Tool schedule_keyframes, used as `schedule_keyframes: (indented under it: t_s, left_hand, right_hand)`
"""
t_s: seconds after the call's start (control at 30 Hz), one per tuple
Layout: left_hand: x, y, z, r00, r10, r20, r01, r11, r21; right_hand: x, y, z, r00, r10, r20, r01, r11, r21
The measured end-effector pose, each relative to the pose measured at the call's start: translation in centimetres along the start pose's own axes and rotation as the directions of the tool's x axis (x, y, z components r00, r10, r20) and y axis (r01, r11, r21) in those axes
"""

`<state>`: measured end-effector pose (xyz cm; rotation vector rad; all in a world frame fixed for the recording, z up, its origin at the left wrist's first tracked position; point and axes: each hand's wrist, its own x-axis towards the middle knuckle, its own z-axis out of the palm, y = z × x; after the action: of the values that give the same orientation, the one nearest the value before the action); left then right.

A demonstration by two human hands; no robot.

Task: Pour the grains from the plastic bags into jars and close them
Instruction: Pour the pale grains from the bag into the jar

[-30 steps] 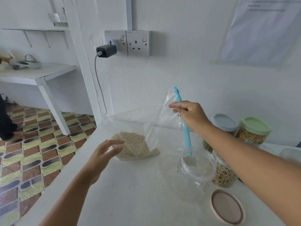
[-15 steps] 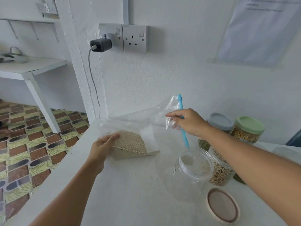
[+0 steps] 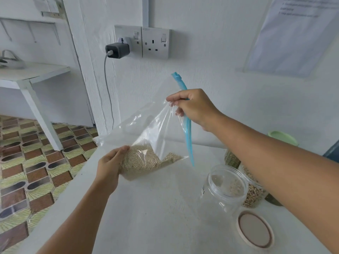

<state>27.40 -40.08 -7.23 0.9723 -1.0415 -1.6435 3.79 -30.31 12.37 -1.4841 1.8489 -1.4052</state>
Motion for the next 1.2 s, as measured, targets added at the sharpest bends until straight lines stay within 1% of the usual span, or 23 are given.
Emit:
schedule_keyframes:
  t_s: [0.13,0.3,0.37,0.43,0.53,0.63,0.73,0.87,1.0,1.2]
  left_hand:
    - [-1.3,0.9,-0.2,0.993,-0.011,0.115,0.016,0.999,-0.04]
    - [-2.6,1.9,-0.1,0.991,-0.002,0.132,0.008,0.999,-0.044]
    - [-2.8,2.8,-0.3,0.986,0.016,0.167,-0.007,0.999,-0.054]
    - [-2.8,4.2,-0.5,0.972,0.048,0.231,-0.043,0.999,-0.03]
    - [-3.4,6.2,0.0,0.959,0.055,0.278,-0.063,0.998,0.019]
    - [-4.3,7.7,0.7,0.962,0.08,0.261,-0.096,0.994,0.048]
    - [-5.2,8.7,1.4,0.973,0.109,0.201,-0.128,0.988,0.086]
    - [-6.0,10.2,2.3,0.987,0.105,0.119,-0.117,0.988,0.103]
    - [-6.8,11.6,3.0,0.987,0.118,0.109,-0.134,0.98,0.15]
    - [-8.1,13.3,4.2,0.993,0.116,0.035,-0.12,0.974,0.194]
  right_hand:
    - [-0.6,-1.4,-0.7,1.0,-0.004,-0.028,0.005,0.999,0.044]
    - [-2.5,-1.8,-1.7,1.0,-0.002,-0.025,0.002,1.0,0.012]
    - [-3.4,-2.1,-2.9,1.0,-0.001,-0.028,0.001,1.0,0.012]
    - [-4.2,-2.4,-4.3,1.0,-0.001,-0.028,0.002,0.999,0.036]
    - [-5.0,-2.4,-6.1,1.0,-0.002,-0.029,0.003,0.998,0.055]
    - [-5.6,-2.0,-7.0,1.0,-0.012,-0.029,0.014,0.997,0.077]
    - [-6.3,-1.8,-7.8,1.0,-0.029,-0.002,0.029,0.993,0.11]
    - [-7.1,-1.3,-8.7,0.996,-0.074,0.039,0.072,0.996,0.055]
    - [-7.5,-0.9,-9.8,0.993,-0.107,0.039,0.103,0.989,0.102]
    - [-7.6,-0.5,-10.1,0.993,-0.115,0.024,0.11,0.982,0.154]
